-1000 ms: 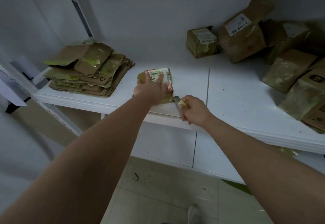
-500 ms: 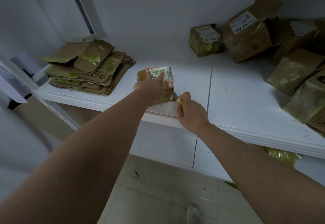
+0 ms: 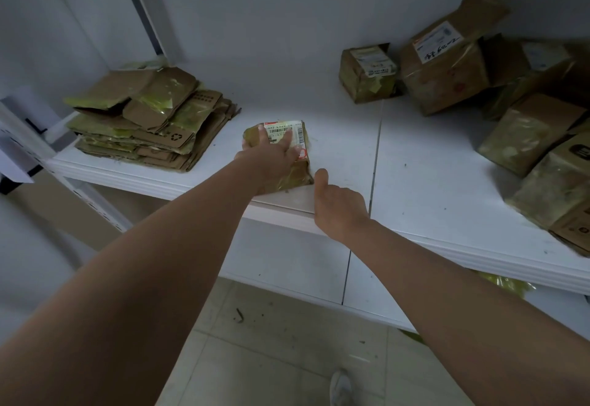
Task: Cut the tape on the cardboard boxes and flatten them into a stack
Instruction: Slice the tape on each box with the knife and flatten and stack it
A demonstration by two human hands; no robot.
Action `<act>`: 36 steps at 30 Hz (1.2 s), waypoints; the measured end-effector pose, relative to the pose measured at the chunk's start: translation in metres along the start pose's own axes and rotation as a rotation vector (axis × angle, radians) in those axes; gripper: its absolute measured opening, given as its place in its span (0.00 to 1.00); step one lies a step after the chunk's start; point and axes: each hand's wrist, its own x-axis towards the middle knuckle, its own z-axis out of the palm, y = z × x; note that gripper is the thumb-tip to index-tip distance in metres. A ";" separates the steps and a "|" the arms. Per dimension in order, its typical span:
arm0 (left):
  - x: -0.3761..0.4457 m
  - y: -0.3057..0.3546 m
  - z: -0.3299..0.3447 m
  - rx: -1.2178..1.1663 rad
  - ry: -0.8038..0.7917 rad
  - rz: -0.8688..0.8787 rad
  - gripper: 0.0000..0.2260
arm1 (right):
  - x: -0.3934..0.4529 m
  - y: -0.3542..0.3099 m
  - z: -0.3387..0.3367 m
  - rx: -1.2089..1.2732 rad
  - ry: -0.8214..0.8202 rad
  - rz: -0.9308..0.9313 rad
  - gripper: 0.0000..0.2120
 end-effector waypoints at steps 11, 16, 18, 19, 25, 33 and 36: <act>0.000 0.017 -0.005 -0.067 0.102 -0.038 0.45 | -0.002 0.005 -0.004 0.276 -0.059 0.138 0.09; -0.014 0.010 -0.016 -0.003 0.057 0.160 0.23 | 0.012 0.025 0.001 0.926 0.125 0.481 0.10; -0.018 -0.012 -0.021 0.054 0.045 0.286 0.25 | 0.017 0.031 0.002 1.052 0.149 0.513 0.10; -0.021 -0.024 -0.022 0.054 0.031 0.298 0.27 | 0.019 0.031 0.002 1.090 0.149 0.496 0.08; -0.038 -0.034 0.002 -0.088 0.156 0.210 0.30 | 0.019 0.044 0.001 0.546 0.212 0.098 0.07; -0.029 -0.034 0.022 0.104 0.228 0.149 0.24 | 0.041 0.061 0.000 0.429 0.151 -0.133 0.10; -0.031 -0.034 0.023 0.088 0.234 0.133 0.24 | 0.048 0.063 0.002 0.440 0.146 -0.192 0.11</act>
